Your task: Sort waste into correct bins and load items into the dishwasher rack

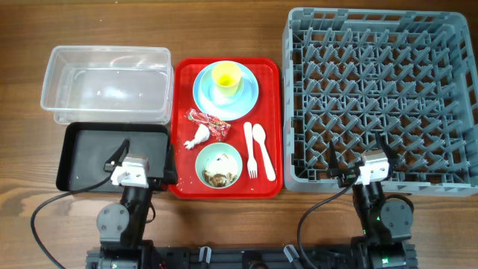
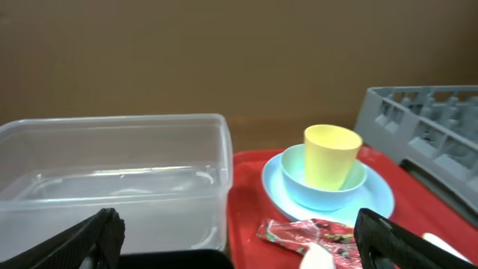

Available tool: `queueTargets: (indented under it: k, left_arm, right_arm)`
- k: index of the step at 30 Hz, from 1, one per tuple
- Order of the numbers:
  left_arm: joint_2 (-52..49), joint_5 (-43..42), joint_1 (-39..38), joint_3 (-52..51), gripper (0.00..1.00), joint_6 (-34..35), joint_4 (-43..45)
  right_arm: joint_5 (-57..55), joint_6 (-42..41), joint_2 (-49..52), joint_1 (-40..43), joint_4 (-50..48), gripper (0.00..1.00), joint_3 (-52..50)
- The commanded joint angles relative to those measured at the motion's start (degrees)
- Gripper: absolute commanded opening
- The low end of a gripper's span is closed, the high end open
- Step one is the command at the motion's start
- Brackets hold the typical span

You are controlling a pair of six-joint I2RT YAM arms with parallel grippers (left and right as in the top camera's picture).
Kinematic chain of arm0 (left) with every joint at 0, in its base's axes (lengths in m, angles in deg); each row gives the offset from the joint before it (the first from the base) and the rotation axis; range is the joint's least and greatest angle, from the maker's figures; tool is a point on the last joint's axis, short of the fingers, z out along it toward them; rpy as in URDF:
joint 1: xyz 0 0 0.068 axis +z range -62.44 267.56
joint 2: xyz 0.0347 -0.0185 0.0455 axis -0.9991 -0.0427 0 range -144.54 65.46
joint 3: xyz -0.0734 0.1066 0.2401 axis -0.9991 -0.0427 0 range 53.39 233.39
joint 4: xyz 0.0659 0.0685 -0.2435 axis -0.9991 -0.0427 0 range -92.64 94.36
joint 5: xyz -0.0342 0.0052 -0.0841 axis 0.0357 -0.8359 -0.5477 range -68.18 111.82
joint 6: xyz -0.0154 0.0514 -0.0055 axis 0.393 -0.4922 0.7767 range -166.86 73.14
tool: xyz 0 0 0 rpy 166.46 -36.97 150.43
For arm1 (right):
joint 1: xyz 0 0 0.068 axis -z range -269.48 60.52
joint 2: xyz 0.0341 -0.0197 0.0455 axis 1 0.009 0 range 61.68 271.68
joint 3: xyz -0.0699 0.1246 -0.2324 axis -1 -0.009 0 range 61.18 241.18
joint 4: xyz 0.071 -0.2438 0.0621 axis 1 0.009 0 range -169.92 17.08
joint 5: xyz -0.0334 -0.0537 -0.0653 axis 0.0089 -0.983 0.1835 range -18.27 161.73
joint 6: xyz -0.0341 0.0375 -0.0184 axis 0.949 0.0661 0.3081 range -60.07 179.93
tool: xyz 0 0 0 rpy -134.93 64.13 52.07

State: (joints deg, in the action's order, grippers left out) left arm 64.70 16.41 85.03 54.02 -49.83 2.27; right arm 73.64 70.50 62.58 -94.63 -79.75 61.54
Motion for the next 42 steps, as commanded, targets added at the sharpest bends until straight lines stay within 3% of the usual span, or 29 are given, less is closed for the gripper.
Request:
queueTargets:
  k: [1,3,7,10,13,15,18,19,20,22,26,27,28,31,36,42]
  left_arm:
    - [0.37,-12.68,-0.26,0.94,1.0,0.35,1.25]
    - [0.37,-13.2,-0.26,7.93,1.0,7.98,1.49]
    - [-8.66,-15.52,-0.26,29.14,1.0,10.91,-8.9]
    - [-31.21,-23.06,-0.26,55.89,1.0,9.22,-27.17]
    - [-59.39,-25.46,-0.26,85.92,1.0,9.27,-57.2]
    - [-70.05,-26.34,-0.26,94.14,1.0,11.26,-63.17]
    - [-80.46,-28.65,-0.26,95.27,1.0,13.75,-67.23]
    - [-85.18,-28.65,-0.63,95.27,0.77,13.92,-69.61]
    - [-89.59,-28.39,-1.44,95.21,0.04,13.92,-71.6]
    - [-93.44,-20.68,-3.98,94.82,0.04,16.13,-72.15]
    - [-99.69,4.31,-15.28,91.03,0.04,26.29,-71.63]
    - [-100.61,6.93,-16.41,90.47,0.07,27.61,-71.47]
    - [-102.38,9.79,-18.03,89.57,0.19,29.18,-71.04]
    - [-105.48,9.77,-18.58,89.48,0.34,29.16,-70.47]
    - [-108.78,9.55,-18.58,87.91,0.31,29.16,-66.84]
    - [-108.8,9.29,-18.58,78.42,0.33,29.14,-58.99]
  right_arm:
    - [0.57,-0.07,-0.11,0.13,-0.31,1.0,-0.07]
    - [0.57,-0.07,-0.11,0.13,-0.31,1.0,-0.07]
    - [0.57,-0.04,-0.11,0.13,-0.28,1.0,-0.07]
    - [0.57,-0.07,-0.11,0.13,-0.31,1.0,-0.07]
    - [0.57,-0.07,-0.11,0.13,-0.31,1.0,-0.07]
    - [0.57,-0.07,-0.11,0.13,-0.31,1.0,-0.07]
    - [0.57,-0.07,-0.11,0.13,-0.31,1.0,-0.07]
    - [0.57,-0.07,-0.11,0.13,-0.31,1.0,-0.07]
    - [0.57,-0.07,-0.11,0.13,-0.31,1.0,-0.07]
    - [0.57,-0.07,-0.11,0.13,-0.31,1.0,-0.07]
    - [0.57,-0.04,-0.11,0.13,-0.31,1.0,-0.07]
    - [0.57,-0.07,-0.11,0.13,-0.31,1.0,-0.07]
    - [0.57,-0.09,-0.11,0.13,-0.31,1.0,-0.07]
    - [0.57,-0.07,-0.11,0.13,-0.31,1.0,-0.07]
    - [0.57,-0.09,-0.11,0.13,-0.31,1.0,-0.07]
    - [0.57,-0.07,-0.11,0.13,-0.31,1.0,-0.07]
